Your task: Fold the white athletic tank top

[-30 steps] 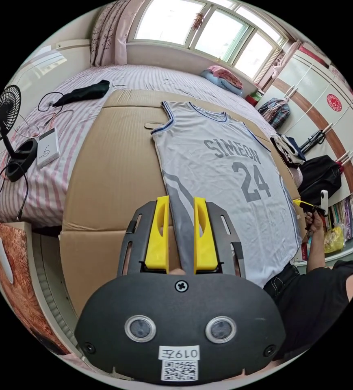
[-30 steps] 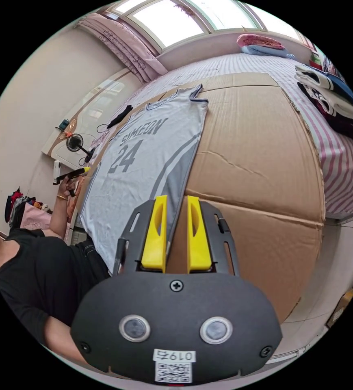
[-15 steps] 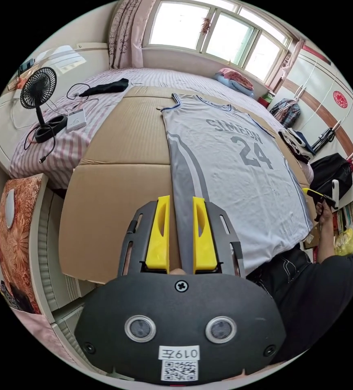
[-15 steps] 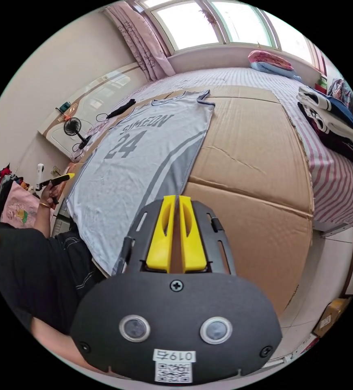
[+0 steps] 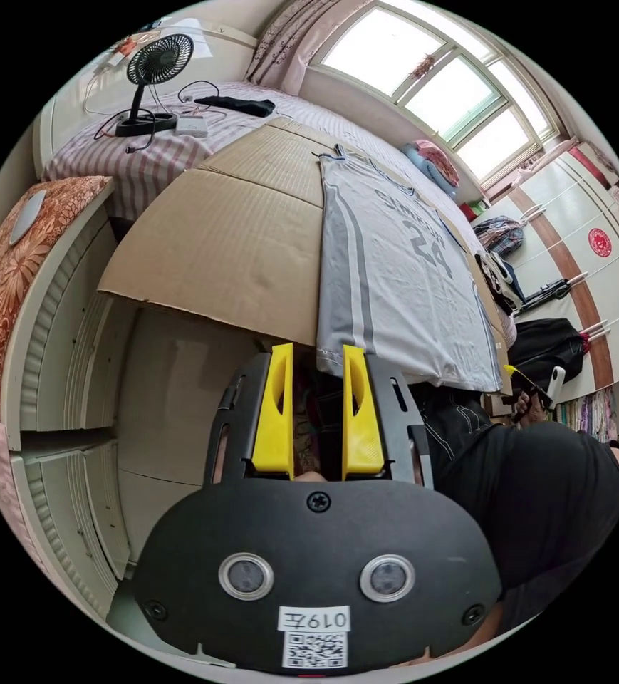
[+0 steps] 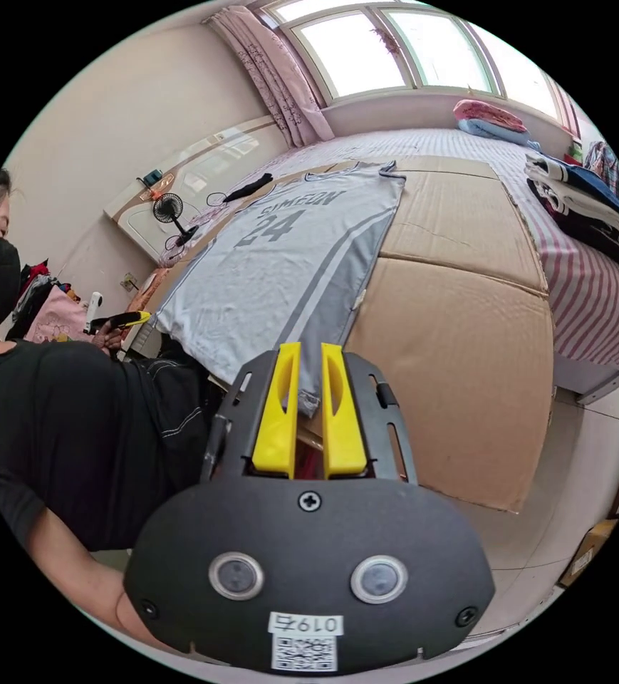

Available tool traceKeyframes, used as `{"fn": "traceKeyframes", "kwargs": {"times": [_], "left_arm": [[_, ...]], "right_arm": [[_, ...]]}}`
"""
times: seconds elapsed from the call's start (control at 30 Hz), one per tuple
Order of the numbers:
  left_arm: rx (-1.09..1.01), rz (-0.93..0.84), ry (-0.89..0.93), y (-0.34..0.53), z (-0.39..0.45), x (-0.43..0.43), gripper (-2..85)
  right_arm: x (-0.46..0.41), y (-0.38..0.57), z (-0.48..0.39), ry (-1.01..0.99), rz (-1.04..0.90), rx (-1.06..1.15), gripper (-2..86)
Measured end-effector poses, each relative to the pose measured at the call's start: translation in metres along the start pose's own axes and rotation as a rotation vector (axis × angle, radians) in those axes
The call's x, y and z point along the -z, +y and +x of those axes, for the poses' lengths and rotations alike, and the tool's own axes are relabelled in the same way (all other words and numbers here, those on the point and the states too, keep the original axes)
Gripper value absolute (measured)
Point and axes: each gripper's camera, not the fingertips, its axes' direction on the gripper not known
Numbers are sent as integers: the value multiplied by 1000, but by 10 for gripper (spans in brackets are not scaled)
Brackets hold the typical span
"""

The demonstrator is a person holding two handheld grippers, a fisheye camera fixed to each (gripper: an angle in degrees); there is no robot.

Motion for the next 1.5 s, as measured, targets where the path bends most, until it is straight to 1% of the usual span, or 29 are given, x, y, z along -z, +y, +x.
{"fn": "traceKeyframes", "kwargs": {"times": [0.13,0.27,0.33,0.43,0.6,0.7,0.77,0.93,1.03,1.1,1.17,1.2,1.23,1.27,1.3,1.33,1.37,1.4,1.43,1.47,1.5], "left_arm": [[23,-42,79,6,-6,-8,87],[59,-65,116,9,-14,-17,54],[45,-55,161,11,-13,-17,40],[19,-42,149,15,-10,-9,28],[-8,10,174,20,-5,15,19],[-30,-14,146,20,4,18,16],[-30,-80,53,20,11,10,15],[-35,-120,12,25,23,1,12],[-72,-85,4,34,33,11,12],[-117,-1,-27,42,43,25,13],[-310,172,-197,60,80,46,15],[-366,204,-247,66,92,48,16],[-494,238,-312,75,118,47,18],[-611,233,-329,80,142,39,22],[-658,220,-322,81,154,34,25],[-735,197,-267,82,175,23,30],[-832,169,-183,85,197,11,39],[-880,152,-160,86,208,4,44],[-973,128,-150,91,229,-8,55],[-1063,105,-172,97,247,-19,64],[-1104,95,-194,100,254,-24,67]], "right_arm": [[6,7,-3,1,-16,-24,53],[0,8,-10,16,-52,-19,40],[0,8,-14,3,-39,-14,25],[-1,6,-20,3,-35,-7,0],[4,0,-30,34,-60,12,-8],[6,-3,-36,50,-77,20,-9],[8,-6,-40,52,-80,12,-8],[21,-11,-69,112,-57,75,14],[36,-14,-100,161,5,181,63],[42,-15,-124,184,47,257,82],[44,-16,-159,248,111,339,91],[43,-17,-167,262,124,360,91],[42,-20,-182,266,155,386,88],[41,-24,-194,223,204,395,81],[40,-26,-199,180,230,400,67],[33,-30,-212,61,252,451,41],[21,-36,-227,-46,224,544,22],[15,-40,-234,-79,206,574,13],[0,-49,-249,-118,166,615,7],[-17,-55,-266,-133,106,679,4],[-25,-56,-275,-122,74,716,4]]}}
